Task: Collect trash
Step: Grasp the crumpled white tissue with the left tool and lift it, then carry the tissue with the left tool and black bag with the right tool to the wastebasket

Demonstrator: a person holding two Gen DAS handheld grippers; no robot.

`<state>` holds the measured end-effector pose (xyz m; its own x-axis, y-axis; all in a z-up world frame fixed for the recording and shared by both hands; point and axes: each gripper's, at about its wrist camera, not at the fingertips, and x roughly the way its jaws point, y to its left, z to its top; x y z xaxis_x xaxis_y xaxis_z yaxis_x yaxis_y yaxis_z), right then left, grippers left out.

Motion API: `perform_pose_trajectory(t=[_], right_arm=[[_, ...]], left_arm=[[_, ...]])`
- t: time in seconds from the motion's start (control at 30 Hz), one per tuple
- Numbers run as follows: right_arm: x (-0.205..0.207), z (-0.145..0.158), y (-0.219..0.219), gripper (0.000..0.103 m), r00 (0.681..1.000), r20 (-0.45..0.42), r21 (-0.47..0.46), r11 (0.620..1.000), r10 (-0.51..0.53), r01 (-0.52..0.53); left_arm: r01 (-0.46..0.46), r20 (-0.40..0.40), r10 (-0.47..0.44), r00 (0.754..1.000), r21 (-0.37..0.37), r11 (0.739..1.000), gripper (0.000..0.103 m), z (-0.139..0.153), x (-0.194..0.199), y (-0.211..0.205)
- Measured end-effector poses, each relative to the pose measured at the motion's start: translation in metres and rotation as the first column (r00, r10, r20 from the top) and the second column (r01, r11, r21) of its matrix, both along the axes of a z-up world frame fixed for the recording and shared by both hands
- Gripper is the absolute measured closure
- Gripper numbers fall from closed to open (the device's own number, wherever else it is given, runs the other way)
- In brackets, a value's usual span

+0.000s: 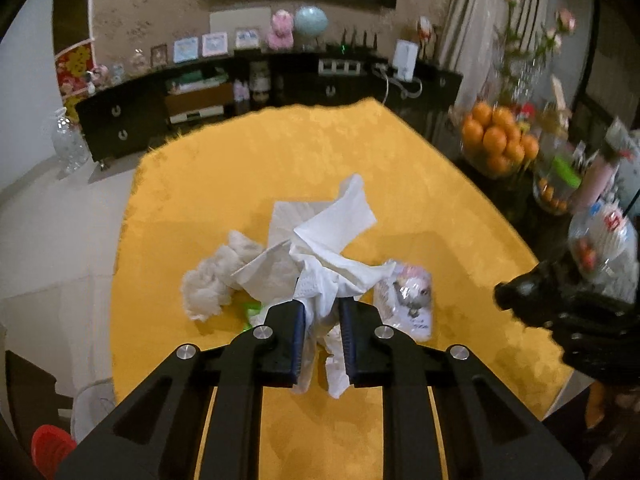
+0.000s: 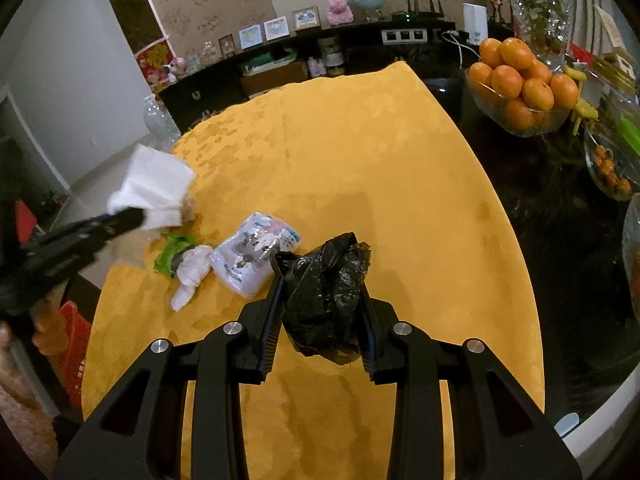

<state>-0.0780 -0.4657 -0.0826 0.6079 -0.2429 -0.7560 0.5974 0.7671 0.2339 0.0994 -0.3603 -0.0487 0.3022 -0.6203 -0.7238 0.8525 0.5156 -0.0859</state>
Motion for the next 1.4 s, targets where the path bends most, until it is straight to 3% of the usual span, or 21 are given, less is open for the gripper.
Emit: perform_pose_trajectory(t=[0.23, 0.43, 0.97, 1.4], right_arm=[[0.001, 0.008, 0.003, 0.07, 1.0, 0.028, -0.016, 1.0, 0.004, -0.004], [0.002, 0.014, 0.009, 0.07, 0.999, 0.046, -0.027, 1.0, 0.012, -0.011], [0.018, 0.03, 0.036, 0.07, 0.993, 0.079, -0.067, 0.994, 0.09, -0.085], [0.041, 0.036, 0.073, 0.07, 0.982, 0.062, -0.11, 0.98, 0.176, -0.168]], left_arm=[[-0.058, 0.032, 0.061, 0.998, -0.088, 0.994, 0.088, 0.04, -0.005, 0.038], [-0.122, 0.105, 0.133, 0.986, -0.099, 0.988, 0.088, 0.054, -0.018, 0.068], [-0.316, 0.115, 0.331, 0.937, -0.129, 0.94, 0.088, 0.06, -0.027, 0.155], [-0.455, 0.083, 0.472, 0.878, -0.162, 0.876, 0.088, 0.062, -0.015, 0.216]])
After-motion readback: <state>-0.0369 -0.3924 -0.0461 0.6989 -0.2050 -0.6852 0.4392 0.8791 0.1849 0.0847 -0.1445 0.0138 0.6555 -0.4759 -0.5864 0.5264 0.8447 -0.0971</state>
